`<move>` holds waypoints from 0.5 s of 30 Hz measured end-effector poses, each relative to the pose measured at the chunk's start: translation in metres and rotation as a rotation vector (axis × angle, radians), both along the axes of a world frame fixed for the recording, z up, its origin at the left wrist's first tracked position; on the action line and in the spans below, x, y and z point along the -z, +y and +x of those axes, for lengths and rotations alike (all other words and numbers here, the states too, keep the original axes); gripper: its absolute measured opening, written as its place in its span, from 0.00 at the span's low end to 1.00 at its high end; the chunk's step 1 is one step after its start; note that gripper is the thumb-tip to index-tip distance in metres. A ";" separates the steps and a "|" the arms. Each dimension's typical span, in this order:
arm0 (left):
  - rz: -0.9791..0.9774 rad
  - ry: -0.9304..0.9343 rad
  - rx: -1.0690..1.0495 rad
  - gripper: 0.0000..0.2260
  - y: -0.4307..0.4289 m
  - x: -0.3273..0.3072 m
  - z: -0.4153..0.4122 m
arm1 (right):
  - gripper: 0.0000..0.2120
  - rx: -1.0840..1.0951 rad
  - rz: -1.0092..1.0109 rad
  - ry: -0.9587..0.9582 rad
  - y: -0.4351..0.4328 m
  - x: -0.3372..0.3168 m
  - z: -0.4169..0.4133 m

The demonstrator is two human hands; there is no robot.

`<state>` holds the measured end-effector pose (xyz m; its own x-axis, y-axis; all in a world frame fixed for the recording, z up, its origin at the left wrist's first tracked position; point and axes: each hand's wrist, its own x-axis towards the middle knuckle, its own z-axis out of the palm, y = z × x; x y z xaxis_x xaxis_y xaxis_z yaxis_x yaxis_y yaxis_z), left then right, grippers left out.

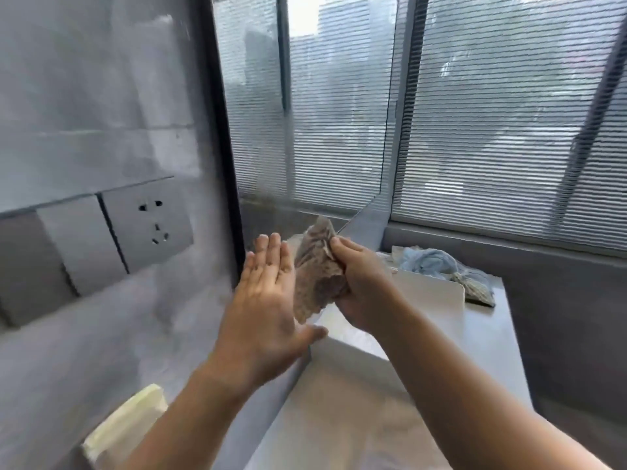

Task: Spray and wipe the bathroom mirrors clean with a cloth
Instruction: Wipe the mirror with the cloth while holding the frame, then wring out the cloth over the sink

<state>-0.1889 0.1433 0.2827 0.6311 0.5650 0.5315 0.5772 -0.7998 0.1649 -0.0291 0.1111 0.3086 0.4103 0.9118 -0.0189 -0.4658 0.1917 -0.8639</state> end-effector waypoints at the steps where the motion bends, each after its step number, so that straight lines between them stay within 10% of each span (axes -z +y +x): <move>1: -0.031 0.001 0.021 0.58 -0.003 0.016 0.002 | 0.14 0.000 -0.021 0.015 -0.006 0.014 0.004; 15: -0.590 -0.092 0.045 0.66 -0.052 0.115 0.052 | 0.14 -0.033 -0.189 0.082 -0.084 0.105 0.028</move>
